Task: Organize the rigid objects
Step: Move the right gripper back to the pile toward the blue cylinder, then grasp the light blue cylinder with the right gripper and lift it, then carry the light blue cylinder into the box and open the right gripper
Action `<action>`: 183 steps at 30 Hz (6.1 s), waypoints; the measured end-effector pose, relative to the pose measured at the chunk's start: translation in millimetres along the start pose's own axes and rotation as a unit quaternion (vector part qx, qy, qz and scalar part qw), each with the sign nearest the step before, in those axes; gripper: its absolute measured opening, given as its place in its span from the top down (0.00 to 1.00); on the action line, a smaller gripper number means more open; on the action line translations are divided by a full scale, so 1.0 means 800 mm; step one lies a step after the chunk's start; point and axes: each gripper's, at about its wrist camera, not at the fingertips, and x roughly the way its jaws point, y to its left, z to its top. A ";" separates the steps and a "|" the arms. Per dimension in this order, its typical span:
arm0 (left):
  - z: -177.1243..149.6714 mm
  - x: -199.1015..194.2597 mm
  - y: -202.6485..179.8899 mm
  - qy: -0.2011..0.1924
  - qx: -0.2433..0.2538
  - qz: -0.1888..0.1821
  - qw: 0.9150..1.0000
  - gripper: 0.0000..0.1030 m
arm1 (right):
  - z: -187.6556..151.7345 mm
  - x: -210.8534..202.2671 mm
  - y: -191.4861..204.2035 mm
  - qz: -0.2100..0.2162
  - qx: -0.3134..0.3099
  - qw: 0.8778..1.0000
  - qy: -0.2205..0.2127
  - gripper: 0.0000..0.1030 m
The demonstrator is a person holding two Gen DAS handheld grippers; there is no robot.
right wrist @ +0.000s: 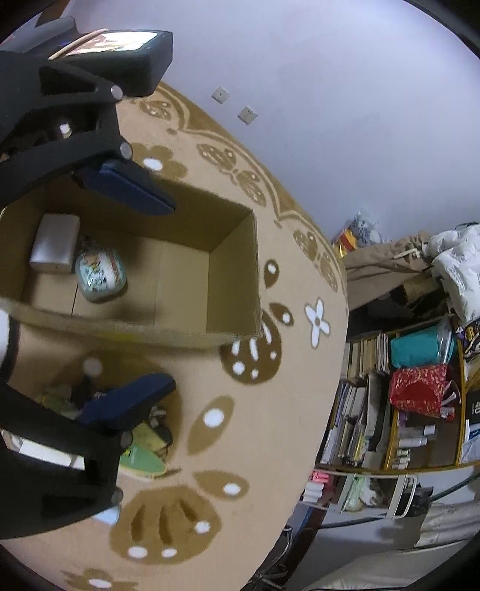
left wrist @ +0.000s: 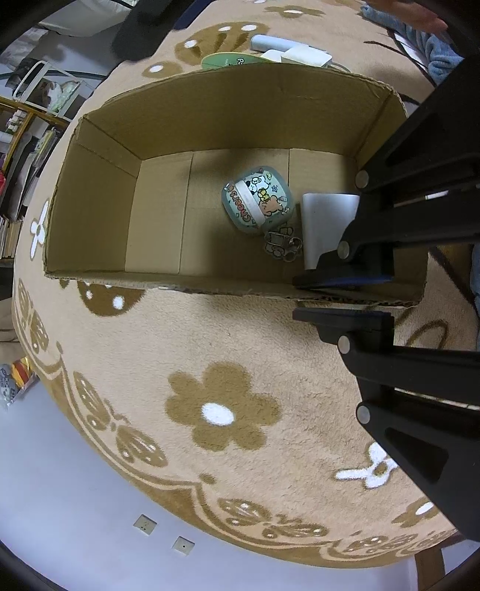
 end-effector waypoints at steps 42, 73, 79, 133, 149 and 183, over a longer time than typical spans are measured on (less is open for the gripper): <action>0.000 0.000 -0.001 0.002 0.002 0.004 1.000 0.90 | -0.107 0.001 -0.258 -0.212 0.117 0.966 0.091 0.00; 0.001 -0.001 0.000 0.004 0.000 0.000 1.000 0.89 | -0.117 0.022 -0.248 -0.168 0.164 0.966 0.112 0.63; 0.001 0.000 0.002 0.004 0.002 -0.004 1.000 0.89 | -0.115 0.019 -0.255 -0.166 0.194 0.963 0.088 0.72; 0.001 0.002 0.006 0.009 -0.003 -0.021 1.000 0.92 | 0.025 0.005 0.030 -0.011 -0.004 1.000 -0.021 0.72; 0.001 0.003 0.007 0.010 -0.009 -0.026 1.000 0.92 | 0.010 0.089 0.042 -0.061 -0.064 0.994 0.065 0.72; 0.002 0.004 0.013 0.011 -0.013 -0.034 0.999 0.91 | 0.009 0.013 0.036 -0.029 -0.091 0.995 0.018 0.19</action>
